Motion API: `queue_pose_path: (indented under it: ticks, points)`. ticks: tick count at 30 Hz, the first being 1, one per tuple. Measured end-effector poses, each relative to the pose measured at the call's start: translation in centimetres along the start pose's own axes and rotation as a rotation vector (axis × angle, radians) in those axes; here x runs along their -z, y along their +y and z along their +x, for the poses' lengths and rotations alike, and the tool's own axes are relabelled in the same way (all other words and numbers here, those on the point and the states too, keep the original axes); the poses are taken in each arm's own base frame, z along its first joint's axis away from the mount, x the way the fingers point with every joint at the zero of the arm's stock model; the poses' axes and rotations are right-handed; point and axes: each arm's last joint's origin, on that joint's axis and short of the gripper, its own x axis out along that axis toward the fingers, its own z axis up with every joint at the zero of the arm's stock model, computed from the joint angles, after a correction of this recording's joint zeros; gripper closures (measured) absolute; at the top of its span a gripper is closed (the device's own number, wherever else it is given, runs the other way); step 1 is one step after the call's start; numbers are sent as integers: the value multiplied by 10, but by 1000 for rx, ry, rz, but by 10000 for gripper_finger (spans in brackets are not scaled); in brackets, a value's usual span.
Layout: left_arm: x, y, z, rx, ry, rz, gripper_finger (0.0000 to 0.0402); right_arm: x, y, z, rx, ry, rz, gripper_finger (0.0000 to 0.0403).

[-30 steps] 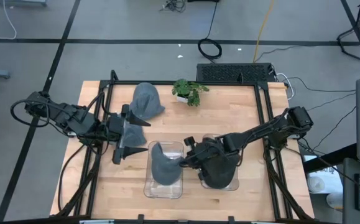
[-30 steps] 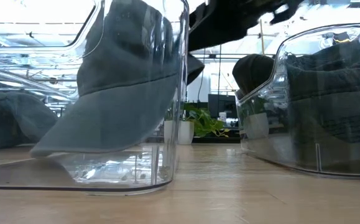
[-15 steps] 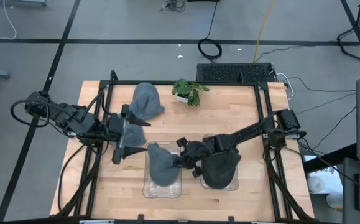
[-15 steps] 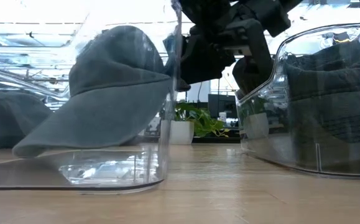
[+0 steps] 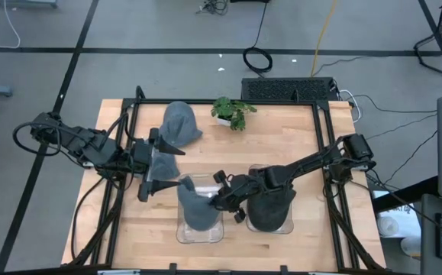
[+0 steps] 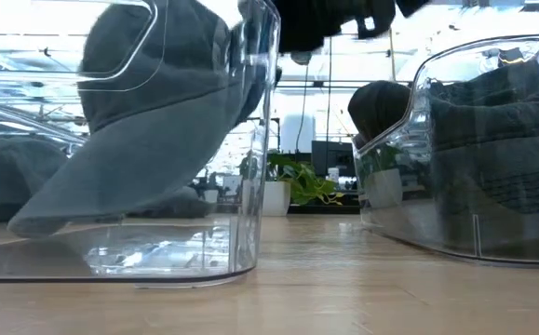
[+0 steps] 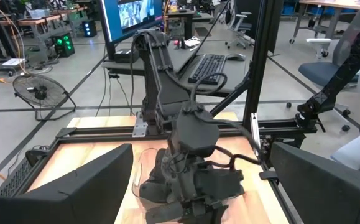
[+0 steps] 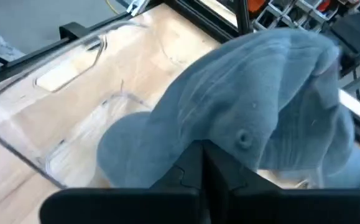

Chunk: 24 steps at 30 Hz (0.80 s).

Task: Pick & Place hat
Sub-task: Put the bottom right gray cap into the left transparent bin

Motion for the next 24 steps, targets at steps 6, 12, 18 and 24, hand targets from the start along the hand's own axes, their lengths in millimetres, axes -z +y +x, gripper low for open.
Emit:
queue_pose_path:
  ticks: [6,12,18,24]
  points:
    - [0,0,0,0,0,0,9,-7,-16,9,21,9,-21,403]
    - [0,0,0,0,0,0,9,24,-35,33,44,77,-12,403]
    - [0,0,0,0,0,0,9,55,-39,54,-2,135,29,403]
    - [0,0,0,1,-4,-1,9,52,-33,55,-6,141,44,403]
